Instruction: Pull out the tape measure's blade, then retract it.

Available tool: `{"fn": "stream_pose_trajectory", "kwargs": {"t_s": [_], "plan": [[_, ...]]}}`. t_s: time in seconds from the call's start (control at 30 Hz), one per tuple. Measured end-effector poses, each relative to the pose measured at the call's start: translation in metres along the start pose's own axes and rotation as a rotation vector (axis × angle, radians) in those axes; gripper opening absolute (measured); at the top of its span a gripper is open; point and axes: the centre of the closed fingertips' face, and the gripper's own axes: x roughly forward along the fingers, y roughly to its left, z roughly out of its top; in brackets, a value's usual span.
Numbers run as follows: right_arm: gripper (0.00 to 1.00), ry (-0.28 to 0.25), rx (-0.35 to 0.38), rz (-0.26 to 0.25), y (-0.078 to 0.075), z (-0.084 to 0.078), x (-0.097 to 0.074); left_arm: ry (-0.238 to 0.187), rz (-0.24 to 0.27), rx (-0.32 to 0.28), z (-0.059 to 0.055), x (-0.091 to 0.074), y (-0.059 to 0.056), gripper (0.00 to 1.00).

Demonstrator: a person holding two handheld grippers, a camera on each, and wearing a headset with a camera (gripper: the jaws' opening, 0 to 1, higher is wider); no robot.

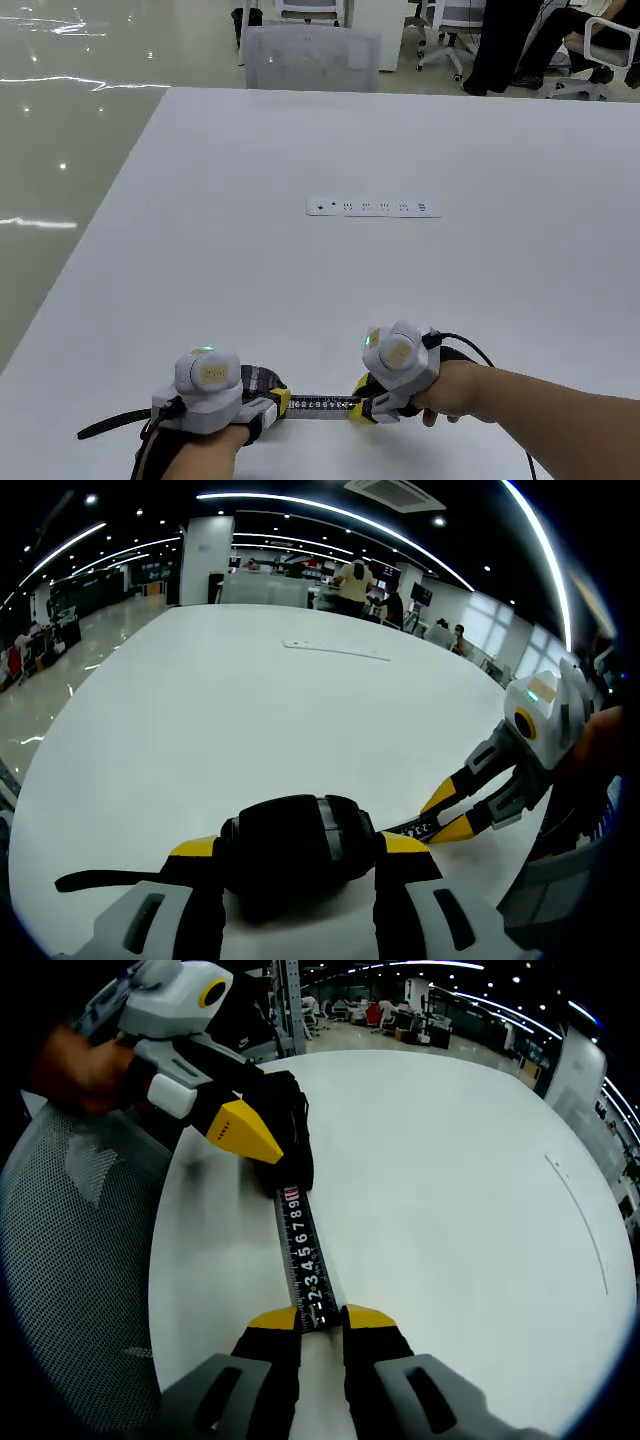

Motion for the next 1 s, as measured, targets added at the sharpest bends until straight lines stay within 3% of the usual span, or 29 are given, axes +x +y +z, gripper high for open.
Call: {"fn": "stream_pose_trajectory", "kwargs": {"t_s": [0.5,1.0], "plan": [[0.14,-0.029,-0.015,0.016,0.009,0.021,0.011,0.007,-0.004,0.002,-0.001,-0.001,-0.001,0.56],[0.14,-0.022,-0.029,0.017,0.009,0.025,0.014,0.013,0.004,-0.001,0.0,-0.001,-0.001,0.56]]}}
